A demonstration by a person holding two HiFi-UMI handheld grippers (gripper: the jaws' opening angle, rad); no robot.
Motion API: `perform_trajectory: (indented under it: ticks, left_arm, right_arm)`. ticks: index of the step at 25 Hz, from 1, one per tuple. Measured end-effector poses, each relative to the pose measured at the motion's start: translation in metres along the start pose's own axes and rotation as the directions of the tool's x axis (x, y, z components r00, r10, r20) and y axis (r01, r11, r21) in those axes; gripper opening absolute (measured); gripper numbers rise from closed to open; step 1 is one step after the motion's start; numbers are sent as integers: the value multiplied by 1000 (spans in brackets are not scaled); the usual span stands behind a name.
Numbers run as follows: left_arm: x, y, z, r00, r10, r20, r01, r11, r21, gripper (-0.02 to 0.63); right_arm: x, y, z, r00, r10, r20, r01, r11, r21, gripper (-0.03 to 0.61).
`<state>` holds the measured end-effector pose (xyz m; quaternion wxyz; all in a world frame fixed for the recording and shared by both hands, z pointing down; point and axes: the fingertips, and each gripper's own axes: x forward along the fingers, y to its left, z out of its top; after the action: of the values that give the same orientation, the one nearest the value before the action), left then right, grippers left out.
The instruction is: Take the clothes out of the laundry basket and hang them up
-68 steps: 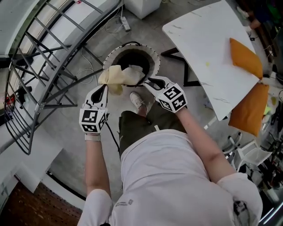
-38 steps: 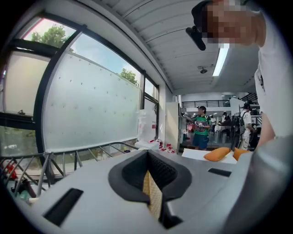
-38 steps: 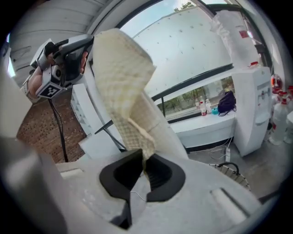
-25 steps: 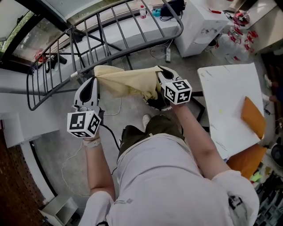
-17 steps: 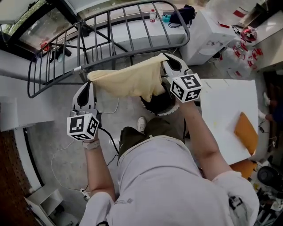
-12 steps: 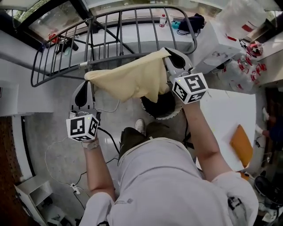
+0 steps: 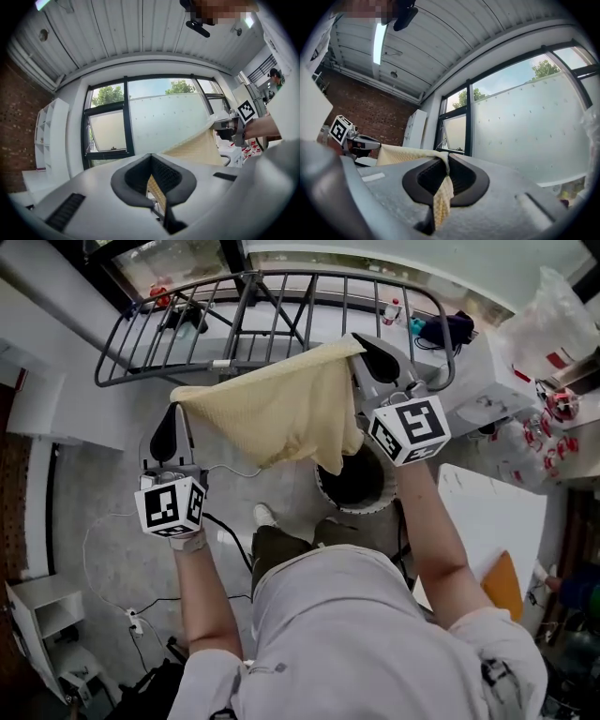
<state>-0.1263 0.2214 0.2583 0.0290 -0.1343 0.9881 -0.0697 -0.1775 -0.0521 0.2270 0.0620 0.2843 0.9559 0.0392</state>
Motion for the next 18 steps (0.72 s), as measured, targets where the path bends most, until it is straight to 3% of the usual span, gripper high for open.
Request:
perform_trajectory:
  ticks: [8,18]
  left_arm:
    - [-10,90,1,997,74,32,-76,994,75,0]
    - [-6,248,11,983,136,124,-153,978,140,0]
  right_arm:
    - [69,64,11,999,26,31,-25,999,-32,11]
    - [186,157,27,999,22,39,-19,996,-83,11]
